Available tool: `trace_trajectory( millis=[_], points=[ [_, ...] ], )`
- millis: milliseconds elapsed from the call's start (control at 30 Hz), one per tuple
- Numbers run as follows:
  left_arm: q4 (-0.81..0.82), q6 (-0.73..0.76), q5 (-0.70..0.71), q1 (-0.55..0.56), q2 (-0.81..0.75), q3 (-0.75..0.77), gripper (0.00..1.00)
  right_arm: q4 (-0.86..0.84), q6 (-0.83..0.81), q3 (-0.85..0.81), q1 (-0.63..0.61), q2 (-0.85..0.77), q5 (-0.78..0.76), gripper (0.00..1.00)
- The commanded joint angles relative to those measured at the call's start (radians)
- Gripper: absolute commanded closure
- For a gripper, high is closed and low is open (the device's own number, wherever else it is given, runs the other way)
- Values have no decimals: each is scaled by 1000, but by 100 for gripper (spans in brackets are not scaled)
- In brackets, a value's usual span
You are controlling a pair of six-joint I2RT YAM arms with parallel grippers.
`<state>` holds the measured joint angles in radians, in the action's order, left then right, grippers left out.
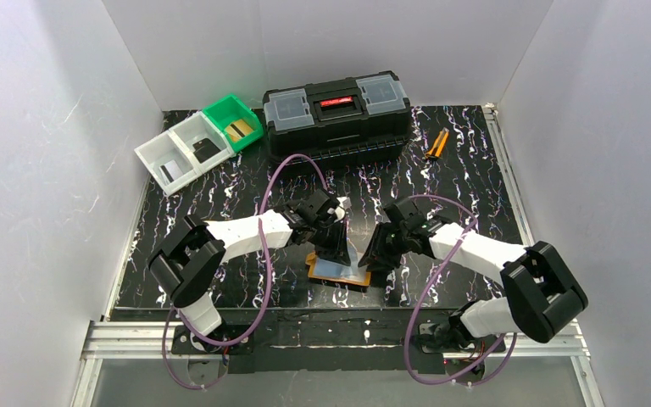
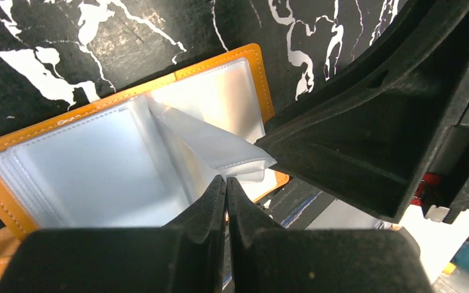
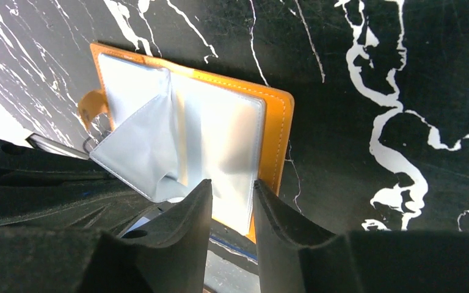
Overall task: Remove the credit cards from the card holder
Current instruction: Remove the credit card from the card holder.
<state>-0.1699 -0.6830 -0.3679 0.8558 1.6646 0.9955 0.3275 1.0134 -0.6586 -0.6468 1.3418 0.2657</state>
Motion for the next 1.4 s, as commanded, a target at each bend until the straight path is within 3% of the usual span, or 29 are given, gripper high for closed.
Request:
trace_trajectory(
  millis=[0,400,567,767,1067,1233,1367],
  points=[
    [36,-19,-52,-12,-39,-20,100,-51,-8,-40,-10,35,10,62],
    [71,-32,-66,-15,-20,-48,100,-94,0,-21,-14,71,27,63],
    [21,-18,-33,-16,-37,-36,84,-93,-17,-48,-24,87,44,58],
    [-107,30,57,-15,-86,-5,71,-74,-39,-103,-57,132,52,54],
    [-246,57,204,-17,-203,-9,61,-43,-53,-189,-96,197,59,52],
    [-395,48,404,-32,-265,9,63,-36,-52,-233,-114,231,64,52],
    [-456,37,481,-56,-336,-5,65,-33,-51,-289,-138,293,72,52]
  ],
)
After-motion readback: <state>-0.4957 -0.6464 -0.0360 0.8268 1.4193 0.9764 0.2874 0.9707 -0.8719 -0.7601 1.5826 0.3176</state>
